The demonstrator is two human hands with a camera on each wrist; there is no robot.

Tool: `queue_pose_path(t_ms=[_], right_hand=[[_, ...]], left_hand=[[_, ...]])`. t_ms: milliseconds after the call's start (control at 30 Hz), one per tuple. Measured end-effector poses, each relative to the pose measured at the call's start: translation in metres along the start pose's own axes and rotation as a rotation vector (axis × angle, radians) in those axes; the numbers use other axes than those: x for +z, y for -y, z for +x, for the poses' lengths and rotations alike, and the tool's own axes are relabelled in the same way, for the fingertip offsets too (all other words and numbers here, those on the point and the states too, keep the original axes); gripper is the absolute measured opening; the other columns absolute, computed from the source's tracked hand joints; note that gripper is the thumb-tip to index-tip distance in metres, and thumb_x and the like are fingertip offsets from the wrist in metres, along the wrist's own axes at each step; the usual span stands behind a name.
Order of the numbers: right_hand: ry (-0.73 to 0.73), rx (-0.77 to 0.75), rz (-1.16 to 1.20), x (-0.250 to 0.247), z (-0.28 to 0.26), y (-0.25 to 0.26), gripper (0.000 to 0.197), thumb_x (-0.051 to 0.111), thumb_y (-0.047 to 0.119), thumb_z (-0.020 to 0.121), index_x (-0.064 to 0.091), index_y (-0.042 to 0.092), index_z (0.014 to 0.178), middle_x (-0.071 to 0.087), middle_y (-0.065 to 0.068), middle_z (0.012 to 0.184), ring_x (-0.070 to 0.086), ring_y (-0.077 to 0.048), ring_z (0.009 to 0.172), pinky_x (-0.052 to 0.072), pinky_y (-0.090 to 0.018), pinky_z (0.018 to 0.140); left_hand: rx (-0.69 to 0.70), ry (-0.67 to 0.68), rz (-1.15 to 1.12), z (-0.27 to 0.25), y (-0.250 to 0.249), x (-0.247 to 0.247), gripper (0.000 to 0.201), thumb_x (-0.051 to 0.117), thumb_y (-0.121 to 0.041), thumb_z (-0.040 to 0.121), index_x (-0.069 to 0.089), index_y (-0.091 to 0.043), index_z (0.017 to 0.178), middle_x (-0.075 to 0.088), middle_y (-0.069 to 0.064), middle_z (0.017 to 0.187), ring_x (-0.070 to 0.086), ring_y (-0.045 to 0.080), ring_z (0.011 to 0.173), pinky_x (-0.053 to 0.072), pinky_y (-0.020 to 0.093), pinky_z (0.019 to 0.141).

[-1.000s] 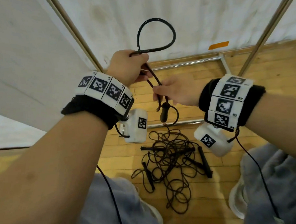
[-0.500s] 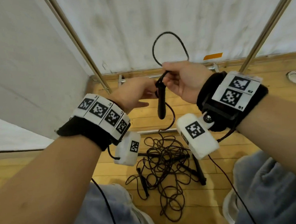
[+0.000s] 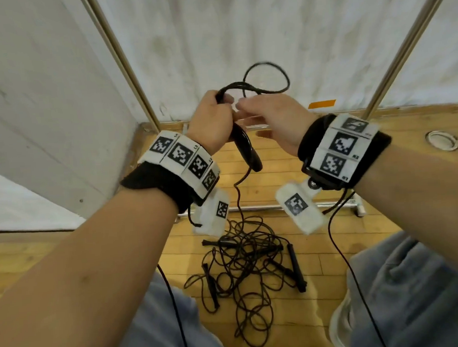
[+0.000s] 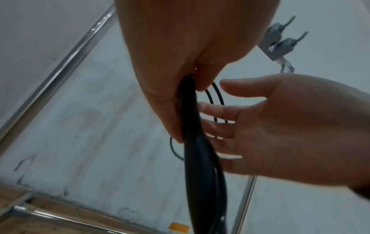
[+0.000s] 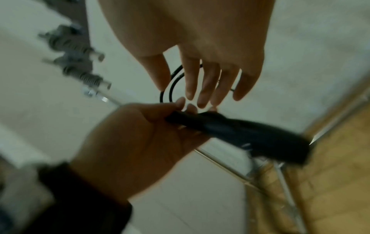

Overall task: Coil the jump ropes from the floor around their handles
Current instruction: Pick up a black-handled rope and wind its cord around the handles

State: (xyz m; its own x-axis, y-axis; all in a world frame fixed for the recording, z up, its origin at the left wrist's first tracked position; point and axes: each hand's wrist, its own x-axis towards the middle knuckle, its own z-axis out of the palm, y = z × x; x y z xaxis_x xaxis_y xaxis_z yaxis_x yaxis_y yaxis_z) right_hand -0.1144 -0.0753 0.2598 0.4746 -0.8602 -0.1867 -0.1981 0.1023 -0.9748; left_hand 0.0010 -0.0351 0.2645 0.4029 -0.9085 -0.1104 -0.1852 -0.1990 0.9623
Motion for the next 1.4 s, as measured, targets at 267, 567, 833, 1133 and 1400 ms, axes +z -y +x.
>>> queue_pose_path(t_ms=[267, 567, 833, 1133, 1400], right_hand=[[0.122, -0.102, -0.285, -0.002, -0.005, -0.016, 0.012, 0.059, 0.024, 0.091, 0.070, 0.018, 0.088, 0.073, -0.003, 0.088, 0.070, -0.015, 0.080, 0.057, -0.031, 0.073], [0.059, -0.095, -0.503, -0.022, -0.006, 0.003, 0.017, 0.048, 0.019, 0.095, 0.060, 0.016, 0.083, 0.067, 0.004, 0.058, 0.061, -0.008, 0.055, 0.049, -0.020, 0.051], [-0.006, 0.106, 0.348, -0.029, -0.005, 0.023, 0.019, 0.048, 0.017, 0.097, 0.055, 0.009, 0.082, 0.058, 0.000, 0.059, 0.042, -0.007, 0.047, 0.037, -0.015, 0.042], [-0.189, 0.080, 0.728, -0.039, 0.006, 0.031, 0.007, 0.046, 0.001, 0.094, 0.051, 0.003, 0.090, 0.059, -0.013, 0.082, 0.058, -0.017, 0.061, 0.054, -0.021, 0.057], [0.407, 0.128, -0.201, -0.002, -0.012, -0.016, 0.018, 0.058, 0.014, 0.090, 0.062, 0.011, 0.108, 0.066, -0.005, 0.106, 0.061, -0.016, 0.099, 0.050, -0.031, 0.087]], left_hand=[[0.175, -0.036, 0.041, -0.002, -0.010, -0.012, 0.015, 0.039, -0.018, 0.101, 0.043, -0.019, 0.086, 0.062, 0.003, 0.072, 0.066, 0.028, 0.062, 0.058, 0.049, 0.070], [0.374, -0.099, 0.462, 0.005, -0.005, -0.026, 0.015, 0.038, -0.016, 0.099, 0.051, -0.018, 0.105, 0.057, 0.000, 0.080, 0.064, 0.026, 0.076, 0.053, 0.043, 0.072], [0.032, 0.299, 0.261, -0.006, 0.005, -0.018, 0.010, 0.067, -0.008, 0.073, 0.062, -0.013, 0.079, 0.057, -0.008, 0.058, 0.047, 0.014, 0.060, 0.041, 0.027, 0.058], [0.140, 0.227, 0.292, -0.002, 0.032, -0.006, 0.023, 0.060, -0.029, 0.093, 0.066, -0.016, 0.075, 0.061, -0.005, 0.063, 0.047, 0.003, 0.044, 0.037, 0.017, 0.046], [0.148, 0.011, -0.016, 0.020, 0.006, -0.013, 0.028, 0.060, -0.029, 0.092, 0.064, -0.016, 0.068, 0.060, -0.007, 0.051, 0.041, 0.010, 0.037, 0.033, 0.020, 0.038]])
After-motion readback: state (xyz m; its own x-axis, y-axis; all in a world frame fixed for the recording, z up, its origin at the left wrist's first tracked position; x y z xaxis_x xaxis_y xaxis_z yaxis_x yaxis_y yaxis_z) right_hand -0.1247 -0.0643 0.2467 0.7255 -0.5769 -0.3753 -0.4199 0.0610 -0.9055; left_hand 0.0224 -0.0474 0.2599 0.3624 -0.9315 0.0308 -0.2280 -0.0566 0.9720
